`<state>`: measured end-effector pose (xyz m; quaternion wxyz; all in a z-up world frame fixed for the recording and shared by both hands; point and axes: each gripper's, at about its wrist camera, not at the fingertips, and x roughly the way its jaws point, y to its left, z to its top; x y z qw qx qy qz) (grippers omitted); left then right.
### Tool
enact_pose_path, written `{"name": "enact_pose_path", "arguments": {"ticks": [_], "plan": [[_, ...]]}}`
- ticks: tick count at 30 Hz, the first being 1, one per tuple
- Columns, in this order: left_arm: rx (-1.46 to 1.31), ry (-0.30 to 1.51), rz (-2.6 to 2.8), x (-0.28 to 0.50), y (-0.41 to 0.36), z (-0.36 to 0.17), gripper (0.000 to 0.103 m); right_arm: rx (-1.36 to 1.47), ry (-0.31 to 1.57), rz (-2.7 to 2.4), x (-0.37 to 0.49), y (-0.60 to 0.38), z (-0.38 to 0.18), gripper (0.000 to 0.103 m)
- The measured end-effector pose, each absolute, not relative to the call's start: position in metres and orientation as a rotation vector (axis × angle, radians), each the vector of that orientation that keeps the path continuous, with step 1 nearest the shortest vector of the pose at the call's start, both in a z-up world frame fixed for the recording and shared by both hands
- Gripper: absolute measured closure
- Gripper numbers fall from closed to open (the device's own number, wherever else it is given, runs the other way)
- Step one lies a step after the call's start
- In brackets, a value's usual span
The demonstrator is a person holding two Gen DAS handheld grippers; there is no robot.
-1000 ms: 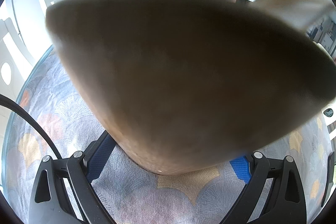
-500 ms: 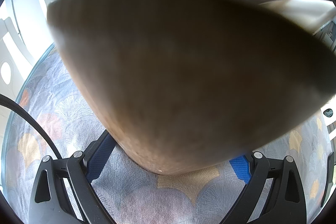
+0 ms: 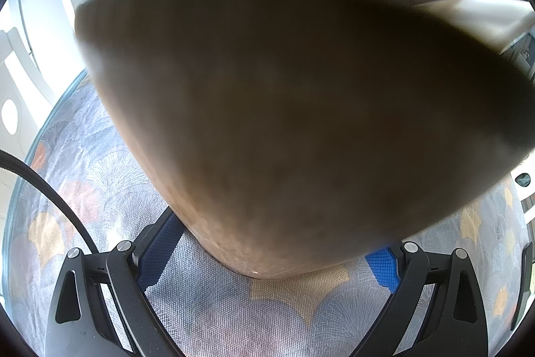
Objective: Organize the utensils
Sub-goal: 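Move the right tool to the metal spoon on the cloth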
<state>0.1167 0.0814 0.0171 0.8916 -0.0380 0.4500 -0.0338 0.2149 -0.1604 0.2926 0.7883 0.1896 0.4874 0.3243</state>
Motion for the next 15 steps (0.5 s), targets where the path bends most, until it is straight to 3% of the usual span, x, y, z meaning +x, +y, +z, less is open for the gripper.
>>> {"name": "enact_pose_path", "arguments": {"ticks": [3,5,6,9,15], "plan": [[-0.079,0.934,-0.07,0.116,0.082,0.017,0.005,0.467,0.994,0.725,0.212,-0.183,0.306,0.051],[-0.079,0.934,-0.071,0.117,0.082,0.017,0.005,0.437,0.991,0.679,0.213,-0.192,0.306,0.026],[-0.079,0.934,-0.071,0.117,0.082,0.017,0.005,0.395,1.0,0.635,0.214,-0.194,0.3,0.022],[-0.079,0.934,-0.071,0.117,0.082,0.017,0.005,0.183,1.055,0.524,0.218,-0.187,0.263,0.021],[-0.079,0.934,-0.072,0.117,0.082,0.018,0.005,-0.205,1.237,0.35,0.237,-0.15,0.134,0.025]]}}
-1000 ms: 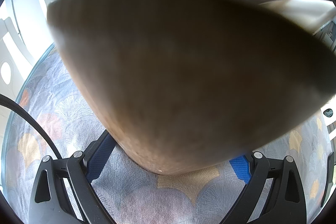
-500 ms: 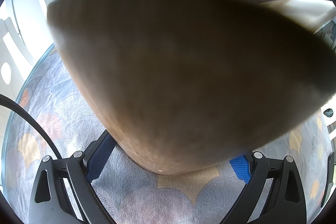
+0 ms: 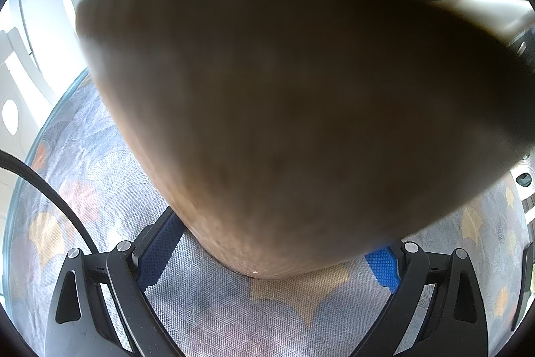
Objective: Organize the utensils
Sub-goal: 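Move the right tool to the metal spoon on the cloth, then grasp the metal spoon handle with the right tool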
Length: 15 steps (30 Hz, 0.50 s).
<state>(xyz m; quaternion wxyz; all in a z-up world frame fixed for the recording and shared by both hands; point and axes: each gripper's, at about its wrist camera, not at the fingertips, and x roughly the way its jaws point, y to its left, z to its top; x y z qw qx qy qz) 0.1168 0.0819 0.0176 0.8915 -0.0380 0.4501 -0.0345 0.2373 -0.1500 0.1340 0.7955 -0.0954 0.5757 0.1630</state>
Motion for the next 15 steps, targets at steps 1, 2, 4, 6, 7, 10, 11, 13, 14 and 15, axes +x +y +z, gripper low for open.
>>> {"name": "enact_pose_path", "arguments": {"ticks": [1,2,4,6,7,10,11,13,14,15], "plan": [[-0.079,0.934,-0.072,0.117,0.082,0.018,0.005,-0.252,1.252,0.346,0.241,-0.144,0.115,0.027],[-0.079,0.934,-0.072,0.117,0.082,0.018,0.005,-0.286,1.259,0.347,0.244,-0.139,0.101,0.03],[-0.079,0.934,-0.072,0.117,0.082,0.018,0.005,-0.314,1.284,0.36,0.256,-0.131,0.074,0.031],[-0.079,0.935,-0.071,0.117,0.082,0.018,0.005,-0.313,1.299,0.359,0.267,-0.127,0.059,0.031],[-0.079,0.935,-0.072,0.117,0.082,0.018,0.005,-0.306,1.309,0.363,0.275,-0.125,0.051,0.031],[-0.078,0.935,-0.072,0.116,0.082,0.018,0.005,-0.309,1.324,0.371,0.289,-0.12,0.038,0.031],[-0.078,0.935,-0.072,0.117,0.082,0.018,0.005,-0.321,1.331,0.378,0.293,-0.118,0.033,0.031],[-0.078,0.935,-0.072,0.117,0.082,0.018,0.005,-0.349,1.343,0.388,0.299,-0.115,0.023,0.031],[-0.078,0.936,-0.072,0.117,0.082,0.018,0.005,-0.366,1.345,0.388,0.3,-0.113,0.019,0.031],[-0.078,0.935,-0.072,0.117,0.082,0.018,0.005,-0.379,1.346,0.393,0.301,-0.111,0.015,0.031]]}}
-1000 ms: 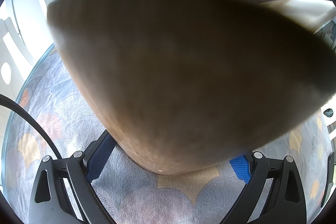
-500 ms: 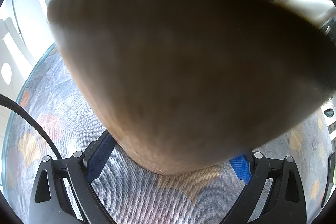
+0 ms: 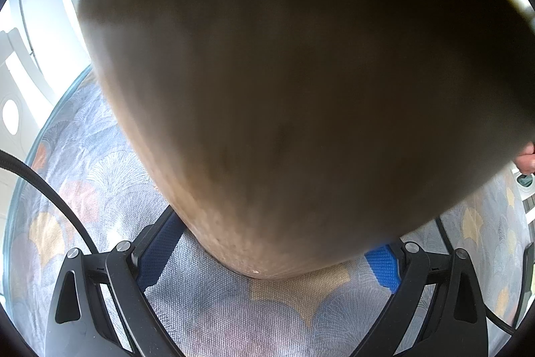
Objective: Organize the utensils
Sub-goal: 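Grasp the metal spoon handle with the right tool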
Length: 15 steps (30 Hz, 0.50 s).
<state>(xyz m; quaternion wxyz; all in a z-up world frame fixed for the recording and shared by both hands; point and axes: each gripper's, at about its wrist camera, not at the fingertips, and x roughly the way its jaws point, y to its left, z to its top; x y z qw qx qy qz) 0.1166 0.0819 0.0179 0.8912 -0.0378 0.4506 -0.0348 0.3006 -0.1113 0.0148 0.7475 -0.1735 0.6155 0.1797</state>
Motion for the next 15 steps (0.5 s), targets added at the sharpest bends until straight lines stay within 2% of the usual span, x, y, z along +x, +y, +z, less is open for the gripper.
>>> {"name": "enact_pose_path", "arguments": {"ticks": [9,12,14,15], "plan": [[-0.078,0.935,-0.073,0.117,0.082,0.018,0.004,-0.277,1.323,0.424,0.309,-0.129,0.008,0.032],[-0.078,0.935,-0.073,0.117,0.082,0.018,0.004,-0.267,1.307,0.436,0.305,-0.13,0.011,0.045],[-0.078,0.935,-0.072,0.117,0.081,0.018,0.004,-0.254,1.301,0.44,0.304,-0.131,0.013,0.066],[-0.078,0.935,-0.072,0.117,0.081,0.018,0.004,-0.233,1.309,0.43,0.305,-0.133,0.015,0.068]]}}
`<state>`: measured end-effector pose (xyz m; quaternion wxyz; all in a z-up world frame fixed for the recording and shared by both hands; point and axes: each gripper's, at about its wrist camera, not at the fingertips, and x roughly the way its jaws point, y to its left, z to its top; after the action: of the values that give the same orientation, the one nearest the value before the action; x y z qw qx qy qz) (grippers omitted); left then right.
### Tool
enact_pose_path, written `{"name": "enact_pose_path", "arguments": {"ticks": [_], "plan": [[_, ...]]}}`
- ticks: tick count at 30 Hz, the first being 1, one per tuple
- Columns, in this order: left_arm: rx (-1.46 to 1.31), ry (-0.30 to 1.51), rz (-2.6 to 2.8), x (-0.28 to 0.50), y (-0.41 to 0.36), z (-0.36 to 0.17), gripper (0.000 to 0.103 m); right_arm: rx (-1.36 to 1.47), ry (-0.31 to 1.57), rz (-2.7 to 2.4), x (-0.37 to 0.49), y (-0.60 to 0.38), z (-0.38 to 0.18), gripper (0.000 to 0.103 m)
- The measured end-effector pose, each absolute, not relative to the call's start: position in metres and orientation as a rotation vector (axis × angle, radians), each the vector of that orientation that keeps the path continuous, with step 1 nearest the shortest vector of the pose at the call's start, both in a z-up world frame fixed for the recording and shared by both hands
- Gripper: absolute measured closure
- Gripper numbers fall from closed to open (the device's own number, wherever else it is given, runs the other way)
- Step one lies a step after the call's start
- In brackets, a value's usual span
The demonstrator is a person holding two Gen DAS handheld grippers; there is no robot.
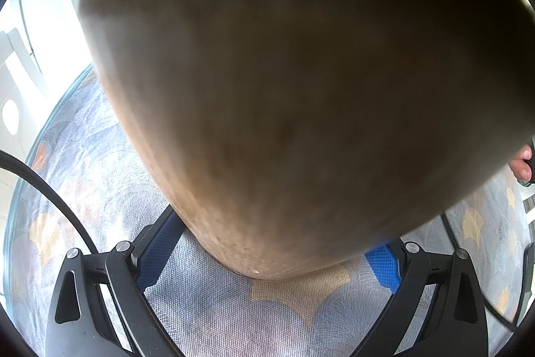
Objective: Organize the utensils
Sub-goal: 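Grasp the metal spoon handle with the right tool, then lift the spoon and carry it over the wooden holder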
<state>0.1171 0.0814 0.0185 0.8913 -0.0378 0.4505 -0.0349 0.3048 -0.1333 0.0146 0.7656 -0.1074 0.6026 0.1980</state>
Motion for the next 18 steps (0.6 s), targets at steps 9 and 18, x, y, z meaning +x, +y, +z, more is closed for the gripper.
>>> {"name": "enact_pose_path", "arguments": {"ticks": [9,18], "plan": [[-0.078,0.935,-0.073,0.117,0.081,0.019,0.004,0.223,1.382,0.47,0.318,-0.159,0.032,0.068],[-0.078,0.935,-0.072,0.117,0.081,0.019,0.004,0.408,1.239,0.612,0.29,-0.172,0.091,0.068]]}}
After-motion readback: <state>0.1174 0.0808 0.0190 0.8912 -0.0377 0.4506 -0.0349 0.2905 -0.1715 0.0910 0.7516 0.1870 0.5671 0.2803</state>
